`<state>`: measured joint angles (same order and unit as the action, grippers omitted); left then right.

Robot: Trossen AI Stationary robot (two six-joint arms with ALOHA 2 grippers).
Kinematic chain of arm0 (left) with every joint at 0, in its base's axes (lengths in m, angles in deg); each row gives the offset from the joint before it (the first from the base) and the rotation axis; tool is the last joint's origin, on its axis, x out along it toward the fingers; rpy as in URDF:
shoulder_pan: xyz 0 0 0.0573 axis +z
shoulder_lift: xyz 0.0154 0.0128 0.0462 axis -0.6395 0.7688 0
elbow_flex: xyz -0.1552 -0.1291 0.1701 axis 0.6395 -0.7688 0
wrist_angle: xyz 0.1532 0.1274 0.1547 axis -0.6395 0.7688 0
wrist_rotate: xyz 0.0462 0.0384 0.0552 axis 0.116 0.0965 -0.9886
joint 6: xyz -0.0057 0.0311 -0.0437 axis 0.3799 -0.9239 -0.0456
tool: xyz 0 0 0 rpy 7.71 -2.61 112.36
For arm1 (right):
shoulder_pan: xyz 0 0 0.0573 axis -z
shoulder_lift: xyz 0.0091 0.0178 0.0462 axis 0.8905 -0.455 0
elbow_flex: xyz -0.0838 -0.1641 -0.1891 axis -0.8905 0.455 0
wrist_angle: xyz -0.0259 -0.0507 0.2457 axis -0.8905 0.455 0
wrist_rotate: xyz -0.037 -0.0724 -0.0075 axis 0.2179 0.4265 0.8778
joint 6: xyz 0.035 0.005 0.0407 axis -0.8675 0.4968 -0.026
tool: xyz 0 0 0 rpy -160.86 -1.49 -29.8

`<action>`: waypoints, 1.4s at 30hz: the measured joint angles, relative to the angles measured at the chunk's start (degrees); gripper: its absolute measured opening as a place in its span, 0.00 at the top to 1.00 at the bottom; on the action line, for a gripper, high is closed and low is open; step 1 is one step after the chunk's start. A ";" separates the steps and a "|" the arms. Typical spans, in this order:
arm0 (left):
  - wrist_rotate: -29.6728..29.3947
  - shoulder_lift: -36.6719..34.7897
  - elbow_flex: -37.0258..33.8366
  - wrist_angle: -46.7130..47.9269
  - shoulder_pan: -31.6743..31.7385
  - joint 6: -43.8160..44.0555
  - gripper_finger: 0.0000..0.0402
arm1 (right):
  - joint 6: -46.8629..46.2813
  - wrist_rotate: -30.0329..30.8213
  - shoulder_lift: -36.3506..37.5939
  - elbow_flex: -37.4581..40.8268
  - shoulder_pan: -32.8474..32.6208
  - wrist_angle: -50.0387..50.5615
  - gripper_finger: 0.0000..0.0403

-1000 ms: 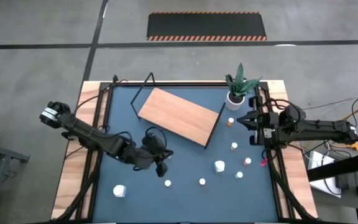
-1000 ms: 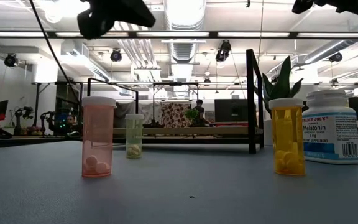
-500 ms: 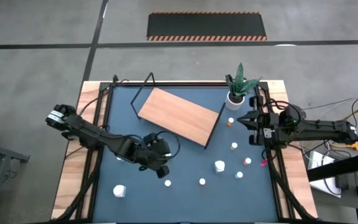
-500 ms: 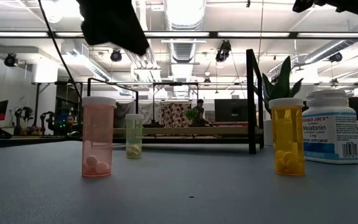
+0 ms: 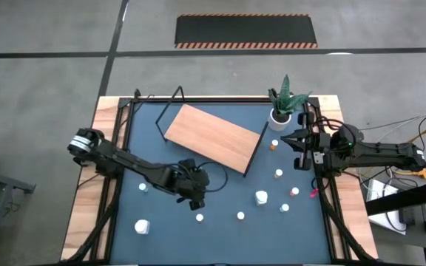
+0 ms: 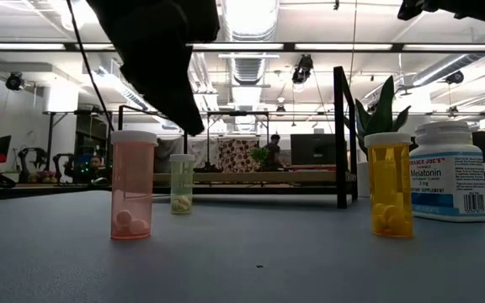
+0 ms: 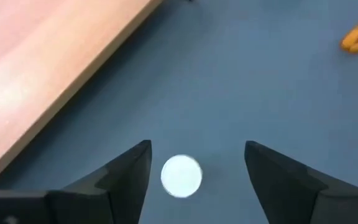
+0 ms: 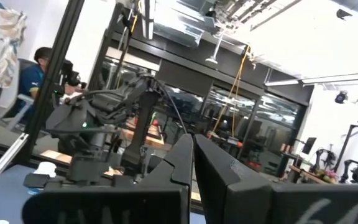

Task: Pick and place medicine bottles onto shelf by color
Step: Put the left yellow pill bottle on the shelf

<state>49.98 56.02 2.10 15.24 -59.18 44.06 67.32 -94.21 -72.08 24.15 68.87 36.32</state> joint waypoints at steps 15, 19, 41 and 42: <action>0.30 3.11 -0.07 2.49 1.37 0.06 0.40 | 0.02 -0.01 0.00 0.00 0.00 0.31 0.98; 1.05 3.40 -0.07 2.82 1.56 0.04 0.40 | 0.01 -0.01 0.00 0.00 0.00 0.31 0.98; 3.31 3.42 -0.11 2.87 1.54 0.02 0.66 | -0.05 -0.01 0.00 0.00 0.00 0.37 0.98; 3.32 3.40 -0.11 2.87 1.54 0.02 0.66 | -0.05 -0.01 0.00 0.00 0.00 0.37 0.98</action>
<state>53.29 59.42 1.99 18.12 -57.64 44.08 67.27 -94.22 -72.08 24.15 68.87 36.69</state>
